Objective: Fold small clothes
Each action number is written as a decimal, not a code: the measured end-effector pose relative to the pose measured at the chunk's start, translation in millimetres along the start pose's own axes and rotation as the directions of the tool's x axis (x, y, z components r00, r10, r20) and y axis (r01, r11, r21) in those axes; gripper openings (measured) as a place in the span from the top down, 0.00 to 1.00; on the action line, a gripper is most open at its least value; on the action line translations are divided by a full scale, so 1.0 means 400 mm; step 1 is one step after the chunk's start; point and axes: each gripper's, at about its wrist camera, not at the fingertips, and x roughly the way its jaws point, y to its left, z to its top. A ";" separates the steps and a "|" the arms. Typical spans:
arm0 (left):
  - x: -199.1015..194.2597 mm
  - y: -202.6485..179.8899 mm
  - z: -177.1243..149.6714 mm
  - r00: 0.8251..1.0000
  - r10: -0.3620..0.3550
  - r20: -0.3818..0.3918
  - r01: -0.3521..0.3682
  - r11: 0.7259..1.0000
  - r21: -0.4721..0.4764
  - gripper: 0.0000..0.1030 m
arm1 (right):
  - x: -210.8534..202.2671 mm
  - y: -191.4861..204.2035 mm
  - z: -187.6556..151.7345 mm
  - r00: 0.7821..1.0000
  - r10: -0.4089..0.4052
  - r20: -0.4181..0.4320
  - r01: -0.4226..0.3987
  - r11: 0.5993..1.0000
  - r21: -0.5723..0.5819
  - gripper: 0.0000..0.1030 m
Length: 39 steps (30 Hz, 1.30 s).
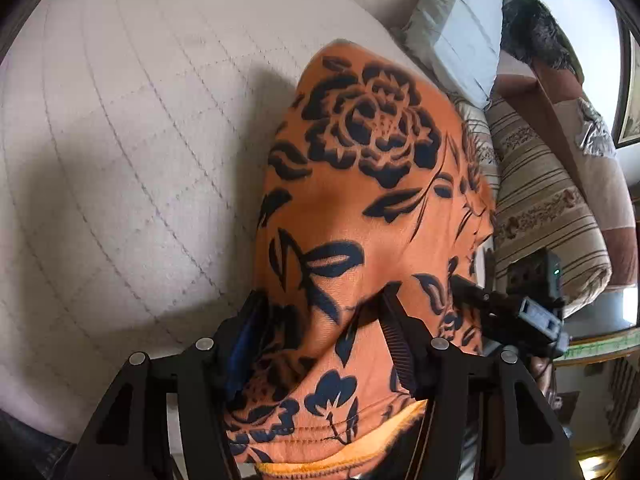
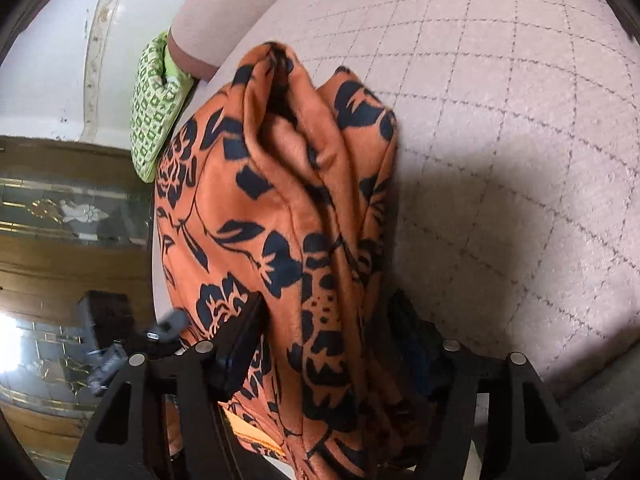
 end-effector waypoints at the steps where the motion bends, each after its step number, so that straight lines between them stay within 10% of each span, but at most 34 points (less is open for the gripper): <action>1: 0.003 -0.005 -0.001 1.000 0.012 0.007 -0.012 1.000 0.005 0.52 | 0.003 -0.006 -0.002 1.000 0.023 -0.010 -0.023 1.000 0.013 0.56; 2: 0.000 -0.013 -0.001 1.000 0.025 0.011 -0.025 1.000 0.020 0.73 | 0.010 -0.006 -0.006 0.999 0.042 -0.023 -0.041 0.999 0.020 0.60; 5: -0.036 -0.023 -0.011 0.999 -0.007 0.042 0.007 1.000 0.002 0.89 | 0.001 0.028 -0.011 1.000 0.013 -0.002 -0.013 0.999 -0.038 0.68; 24: -0.429 -0.138 0.189 0.927 -0.105 0.360 0.058 0.989 0.139 0.90 | -0.118 0.454 0.213 0.962 0.191 0.196 -0.101 0.913 -0.394 0.75; 33: -0.197 -0.095 0.365 0.931 0.001 0.366 -0.049 0.991 0.123 0.89 | 0.061 0.420 0.373 0.963 0.195 0.185 -0.115 0.922 -0.371 0.75; 39: 0.060 -0.015 0.397 0.942 0.281 0.182 -0.287 0.958 0.005 0.85 | 0.286 0.236 0.382 0.994 0.098 0.056 -0.083 0.973 -0.214 0.71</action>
